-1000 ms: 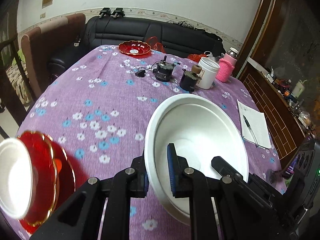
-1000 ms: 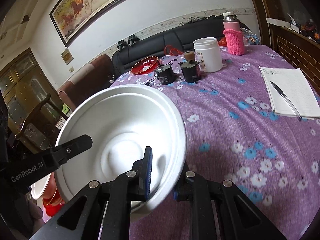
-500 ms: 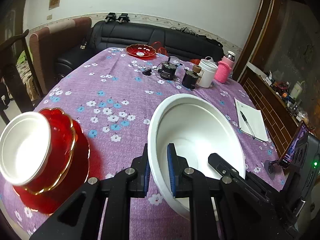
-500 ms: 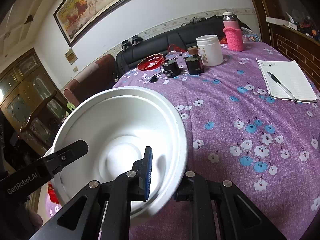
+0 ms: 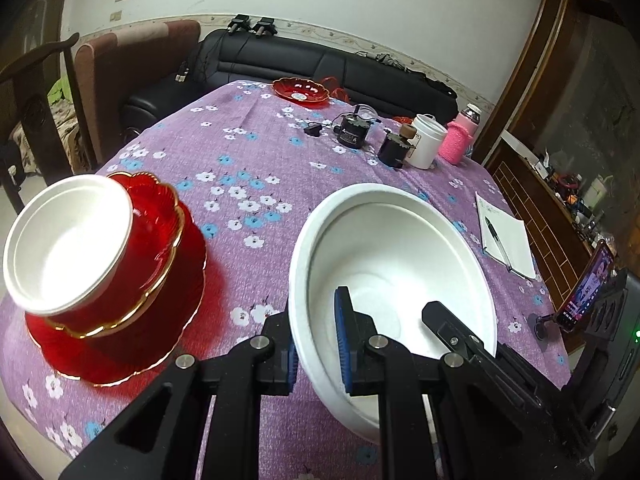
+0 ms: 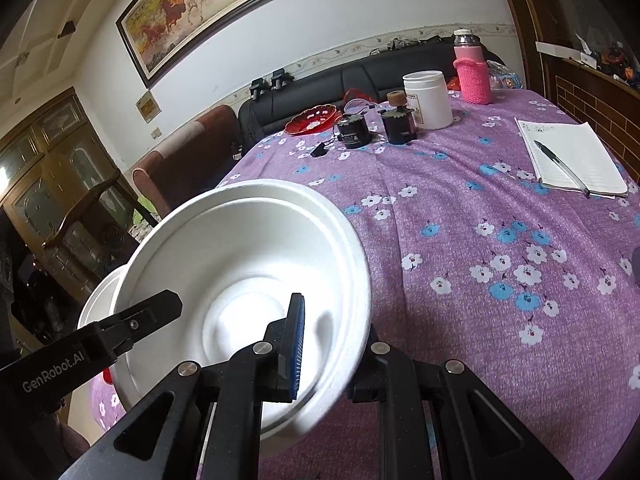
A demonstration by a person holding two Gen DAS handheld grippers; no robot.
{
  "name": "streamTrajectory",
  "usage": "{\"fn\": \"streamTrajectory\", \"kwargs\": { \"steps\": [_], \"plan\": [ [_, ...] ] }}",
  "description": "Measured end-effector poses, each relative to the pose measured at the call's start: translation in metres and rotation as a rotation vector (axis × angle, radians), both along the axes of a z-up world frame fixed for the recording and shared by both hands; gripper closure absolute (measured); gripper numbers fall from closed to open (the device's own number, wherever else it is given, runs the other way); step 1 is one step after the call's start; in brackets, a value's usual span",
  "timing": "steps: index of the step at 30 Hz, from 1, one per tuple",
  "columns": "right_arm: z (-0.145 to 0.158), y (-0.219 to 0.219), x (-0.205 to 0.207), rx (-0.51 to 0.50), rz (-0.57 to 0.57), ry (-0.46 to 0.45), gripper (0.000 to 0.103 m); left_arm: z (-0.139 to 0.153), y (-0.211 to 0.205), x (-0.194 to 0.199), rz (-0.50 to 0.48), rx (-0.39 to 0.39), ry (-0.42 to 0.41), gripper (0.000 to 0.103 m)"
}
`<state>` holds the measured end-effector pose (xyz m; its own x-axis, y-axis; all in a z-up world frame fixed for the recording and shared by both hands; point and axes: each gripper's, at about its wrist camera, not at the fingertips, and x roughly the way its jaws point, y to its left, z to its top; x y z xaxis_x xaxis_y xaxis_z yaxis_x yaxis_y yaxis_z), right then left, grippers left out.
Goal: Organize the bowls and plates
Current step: 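Carry the second white bowl toward the stack beside the chair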
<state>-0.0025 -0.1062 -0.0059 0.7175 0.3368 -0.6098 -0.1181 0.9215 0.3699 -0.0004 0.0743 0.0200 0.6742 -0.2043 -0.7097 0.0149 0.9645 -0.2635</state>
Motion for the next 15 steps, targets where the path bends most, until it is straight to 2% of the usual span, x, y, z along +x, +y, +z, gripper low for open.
{"fn": "streamTrajectory", "kwargs": {
  "steps": [15],
  "plan": [
    [0.015,0.024,-0.013,-0.025,0.015,-0.025,0.086,0.013,0.029,-0.022,0.008,-0.051,-0.055,0.088]
  ]
}}
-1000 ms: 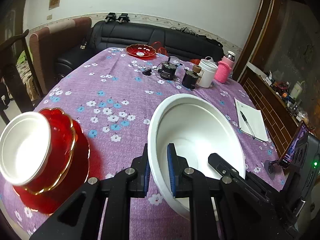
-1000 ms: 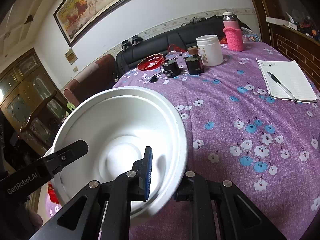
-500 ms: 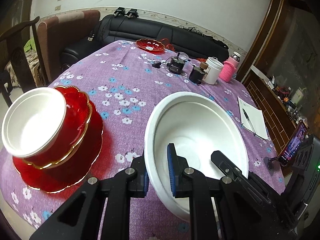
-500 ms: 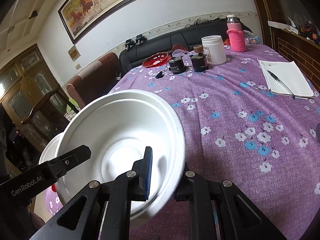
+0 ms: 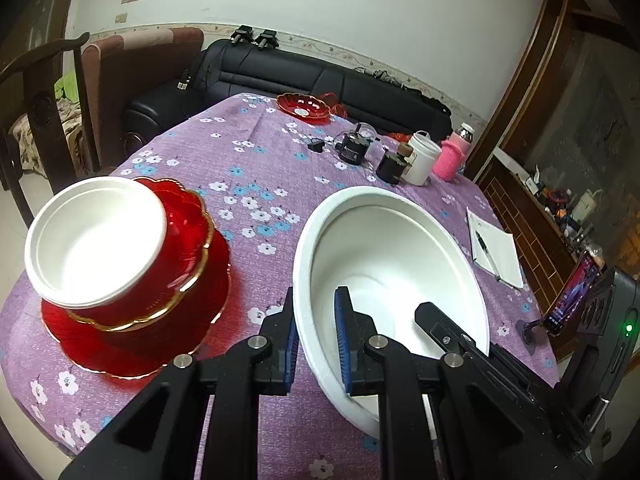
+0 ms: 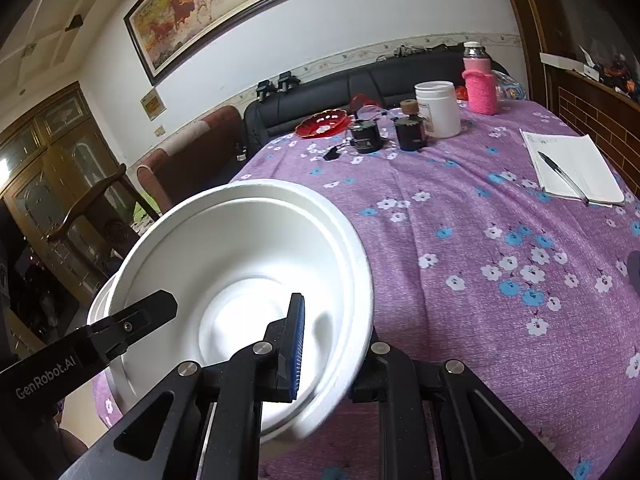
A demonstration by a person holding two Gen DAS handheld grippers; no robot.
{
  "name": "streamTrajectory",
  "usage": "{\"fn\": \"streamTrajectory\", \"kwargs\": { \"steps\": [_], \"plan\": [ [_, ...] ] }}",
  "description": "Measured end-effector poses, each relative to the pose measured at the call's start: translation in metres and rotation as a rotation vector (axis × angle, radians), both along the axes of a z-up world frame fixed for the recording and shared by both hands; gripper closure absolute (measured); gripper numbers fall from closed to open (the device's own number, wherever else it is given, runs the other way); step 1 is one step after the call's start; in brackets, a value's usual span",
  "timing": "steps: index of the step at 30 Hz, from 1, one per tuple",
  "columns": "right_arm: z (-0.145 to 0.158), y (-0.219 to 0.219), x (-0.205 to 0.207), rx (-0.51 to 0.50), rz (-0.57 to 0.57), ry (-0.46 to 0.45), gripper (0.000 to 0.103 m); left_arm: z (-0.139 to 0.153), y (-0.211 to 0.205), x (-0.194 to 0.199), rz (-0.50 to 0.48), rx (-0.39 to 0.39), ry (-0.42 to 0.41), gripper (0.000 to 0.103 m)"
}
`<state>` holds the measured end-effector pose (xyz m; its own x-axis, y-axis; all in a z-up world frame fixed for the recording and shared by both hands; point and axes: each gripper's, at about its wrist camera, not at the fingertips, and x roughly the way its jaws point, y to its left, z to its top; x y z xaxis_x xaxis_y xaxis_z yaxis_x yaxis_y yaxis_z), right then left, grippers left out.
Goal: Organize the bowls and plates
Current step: 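Carry the second white bowl toward the stack beside the chair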
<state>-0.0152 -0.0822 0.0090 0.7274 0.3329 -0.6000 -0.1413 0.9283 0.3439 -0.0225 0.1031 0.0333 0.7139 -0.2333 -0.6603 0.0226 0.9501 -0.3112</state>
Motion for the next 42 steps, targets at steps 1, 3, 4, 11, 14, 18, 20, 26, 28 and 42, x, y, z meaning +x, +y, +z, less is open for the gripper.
{"fn": "streamTrajectory", "kwargs": {
  "steps": [1,3,4,11,14,18,20,26,28,42],
  "plan": [
    [0.002,0.003,0.0,-0.003,0.004,-0.003,0.086,0.001,0.004,-0.001,0.004,-0.008,-0.004,0.088],
    [0.006,0.011,-0.001,-0.009,0.014,-0.01,0.086,0.003,0.011,-0.004,0.012,-0.017,-0.01,0.088],
    [0.008,0.015,-0.002,-0.011,0.021,-0.013,0.086,0.004,0.015,-0.005,0.016,-0.021,-0.014,0.088],
    [0.016,0.041,-0.001,-0.015,0.066,-0.025,0.086,0.014,0.042,-0.015,0.052,-0.03,-0.043,0.088],
    [0.019,0.051,0.002,-0.025,0.085,-0.031,0.086,0.014,0.052,-0.016,0.062,-0.042,-0.038,0.088],
    [0.026,0.065,0.008,-0.023,0.114,-0.04,0.086,0.016,0.068,-0.017,0.087,-0.047,-0.04,0.088],
    [0.029,0.076,0.012,-0.03,0.134,-0.047,0.086,0.017,0.077,-0.018,0.106,-0.052,-0.043,0.088],
    [0.041,0.109,0.023,-0.04,0.202,-0.067,0.086,0.027,0.106,-0.016,0.175,-0.052,-0.062,0.088],
    [0.046,0.121,0.026,-0.041,0.228,-0.078,0.086,0.031,0.116,-0.015,0.202,-0.048,-0.072,0.088],
    [0.039,0.17,0.055,-0.037,0.338,-0.048,0.085,0.031,0.15,0.002,0.314,0.041,-0.066,0.088]
  ]
}}
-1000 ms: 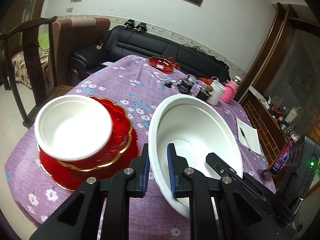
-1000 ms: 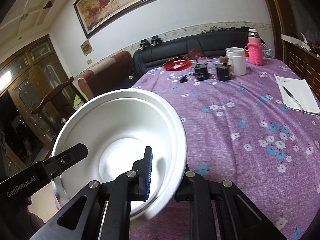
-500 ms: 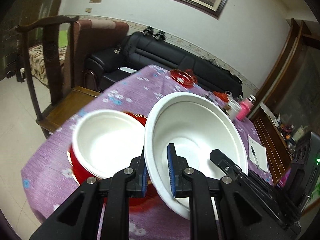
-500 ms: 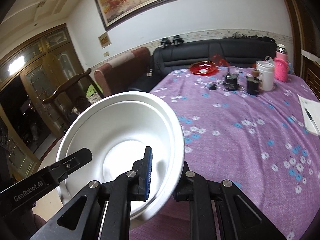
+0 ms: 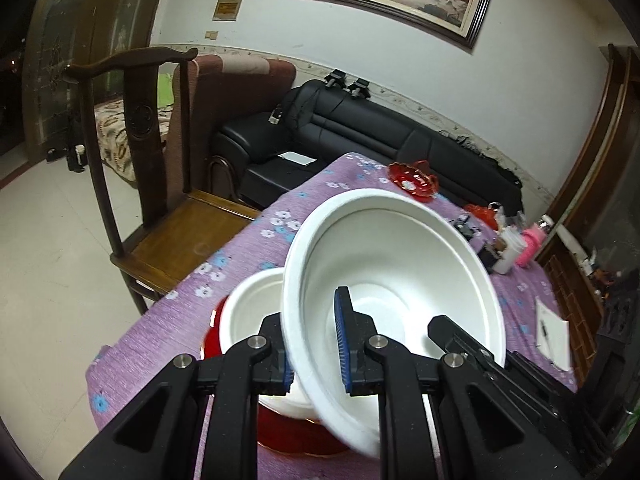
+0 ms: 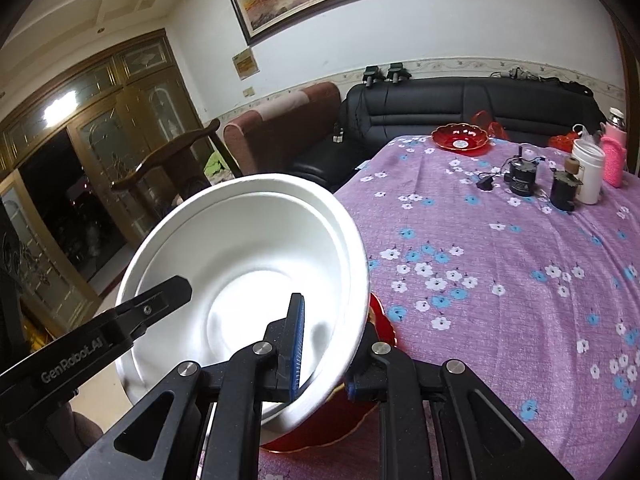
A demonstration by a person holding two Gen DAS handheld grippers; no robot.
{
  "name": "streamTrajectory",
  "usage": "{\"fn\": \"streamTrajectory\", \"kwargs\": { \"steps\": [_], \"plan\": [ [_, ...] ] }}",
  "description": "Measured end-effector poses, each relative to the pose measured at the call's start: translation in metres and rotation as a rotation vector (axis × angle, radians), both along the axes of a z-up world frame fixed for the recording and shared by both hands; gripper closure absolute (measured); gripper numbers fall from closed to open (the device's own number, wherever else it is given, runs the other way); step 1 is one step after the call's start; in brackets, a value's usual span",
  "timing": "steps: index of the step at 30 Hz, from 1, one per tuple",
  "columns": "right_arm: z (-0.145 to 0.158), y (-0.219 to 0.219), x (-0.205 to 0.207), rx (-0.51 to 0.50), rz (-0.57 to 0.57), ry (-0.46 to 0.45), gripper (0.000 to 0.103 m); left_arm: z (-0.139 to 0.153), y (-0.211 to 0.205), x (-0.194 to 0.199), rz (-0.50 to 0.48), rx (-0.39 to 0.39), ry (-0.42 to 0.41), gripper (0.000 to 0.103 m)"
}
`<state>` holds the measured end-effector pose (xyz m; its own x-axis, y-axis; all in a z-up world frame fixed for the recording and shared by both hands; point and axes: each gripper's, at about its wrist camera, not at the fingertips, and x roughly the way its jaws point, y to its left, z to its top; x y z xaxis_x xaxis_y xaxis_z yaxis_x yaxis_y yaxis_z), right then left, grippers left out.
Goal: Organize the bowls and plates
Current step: 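Carry the second white bowl toward the stack beside the chair, then lower the second white bowl into the first white bowl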
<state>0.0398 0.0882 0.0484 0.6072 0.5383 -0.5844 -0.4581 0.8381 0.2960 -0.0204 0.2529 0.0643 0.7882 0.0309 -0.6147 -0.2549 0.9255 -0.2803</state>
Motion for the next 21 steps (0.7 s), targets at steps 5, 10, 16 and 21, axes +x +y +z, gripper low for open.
{"fn": "streamTrajectory", "kwargs": {
  "steps": [5,10,16,21],
  "plan": [
    [-0.011,0.007,0.011,-0.016,0.004,0.028,0.085,-0.016,0.008,0.014,0.005,-0.006,0.043,0.088],
    [-0.021,0.013,0.024,-0.034,0.009,0.064,0.085,-0.022,0.015,0.027,-0.001,-0.011,0.071,0.088],
    [-0.023,0.019,0.038,-0.04,0.012,0.105,0.085,-0.019,0.017,0.044,-0.006,0.017,0.081,0.088],
    [-0.032,0.021,0.046,-0.054,0.008,0.133,0.084,-0.03,0.017,0.051,-0.009,0.017,0.114,0.088]
  ]
}}
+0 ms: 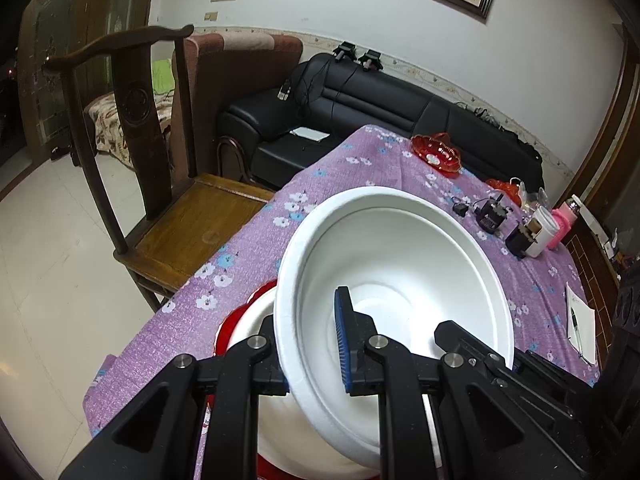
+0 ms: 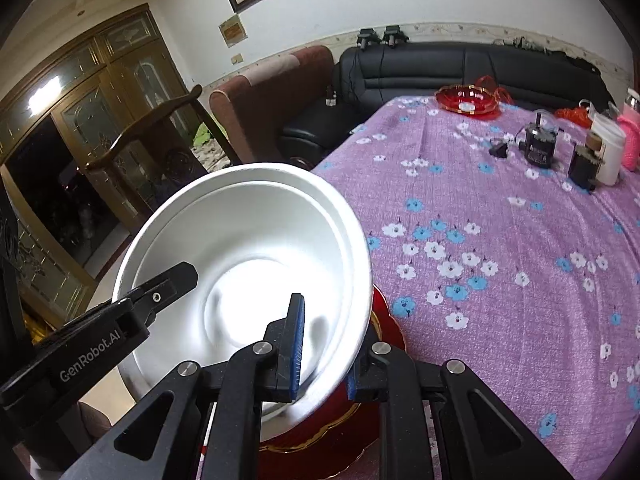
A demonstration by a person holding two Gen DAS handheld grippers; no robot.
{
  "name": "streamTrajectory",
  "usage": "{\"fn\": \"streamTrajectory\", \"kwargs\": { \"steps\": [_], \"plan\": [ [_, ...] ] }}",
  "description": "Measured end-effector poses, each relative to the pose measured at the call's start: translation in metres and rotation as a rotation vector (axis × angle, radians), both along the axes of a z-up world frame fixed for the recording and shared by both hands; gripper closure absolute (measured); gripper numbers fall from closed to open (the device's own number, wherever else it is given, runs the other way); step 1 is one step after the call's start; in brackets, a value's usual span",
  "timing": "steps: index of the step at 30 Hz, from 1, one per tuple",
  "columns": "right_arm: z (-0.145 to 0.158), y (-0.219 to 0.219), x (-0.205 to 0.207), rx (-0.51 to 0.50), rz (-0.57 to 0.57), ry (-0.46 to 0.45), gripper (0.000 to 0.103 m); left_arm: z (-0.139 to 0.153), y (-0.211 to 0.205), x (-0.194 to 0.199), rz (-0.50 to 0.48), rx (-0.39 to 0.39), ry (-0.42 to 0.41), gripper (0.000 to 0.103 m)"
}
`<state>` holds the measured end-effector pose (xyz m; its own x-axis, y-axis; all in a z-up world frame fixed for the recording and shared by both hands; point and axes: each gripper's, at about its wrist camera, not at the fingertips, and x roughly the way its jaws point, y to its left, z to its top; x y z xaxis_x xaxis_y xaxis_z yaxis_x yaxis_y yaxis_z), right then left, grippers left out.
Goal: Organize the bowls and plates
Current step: 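Lower the second white bowl into the first white bowl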
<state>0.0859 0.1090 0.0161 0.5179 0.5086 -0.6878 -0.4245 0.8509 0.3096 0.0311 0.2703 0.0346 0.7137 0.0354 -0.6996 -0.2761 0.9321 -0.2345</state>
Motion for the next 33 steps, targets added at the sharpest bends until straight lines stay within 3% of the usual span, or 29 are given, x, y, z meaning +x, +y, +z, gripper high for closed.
{"fn": "streamTrajectory", "kwargs": {
  "steps": [13,16,18,22,24,26,28,33],
  "plan": [
    [-0.004,0.018,-0.006,-0.026,0.075,-0.001,0.084,-0.005,0.013,-0.013,0.058,-0.01,0.015,0.082],
    [-0.005,0.019,-0.005,-0.033,0.077,-0.002,0.084,-0.004,0.015,-0.018,0.078,-0.005,0.005,0.074],
    [-0.006,0.019,-0.004,-0.038,0.072,0.002,0.084,-0.003,0.017,-0.02,0.096,0.004,0.002,0.06],
    [-0.008,0.019,-0.004,-0.041,0.059,0.003,0.084,-0.001,0.022,-0.027,0.11,-0.014,-0.018,0.055],
    [-0.008,0.018,-0.003,-0.034,0.052,0.01,0.078,0.0,0.024,-0.03,0.116,-0.02,-0.029,0.047],
    [-0.008,0.017,-0.004,-0.026,0.039,0.002,0.051,0.002,0.026,-0.035,0.128,-0.023,-0.045,0.04],
    [-0.005,0.013,-0.006,-0.011,0.018,-0.028,0.037,0.003,0.029,-0.04,0.143,-0.029,-0.059,0.036],
    [0.006,0.008,-0.012,0.008,-0.001,-0.075,0.036,0.003,0.034,-0.047,0.169,-0.037,-0.072,0.032]
  ]
}}
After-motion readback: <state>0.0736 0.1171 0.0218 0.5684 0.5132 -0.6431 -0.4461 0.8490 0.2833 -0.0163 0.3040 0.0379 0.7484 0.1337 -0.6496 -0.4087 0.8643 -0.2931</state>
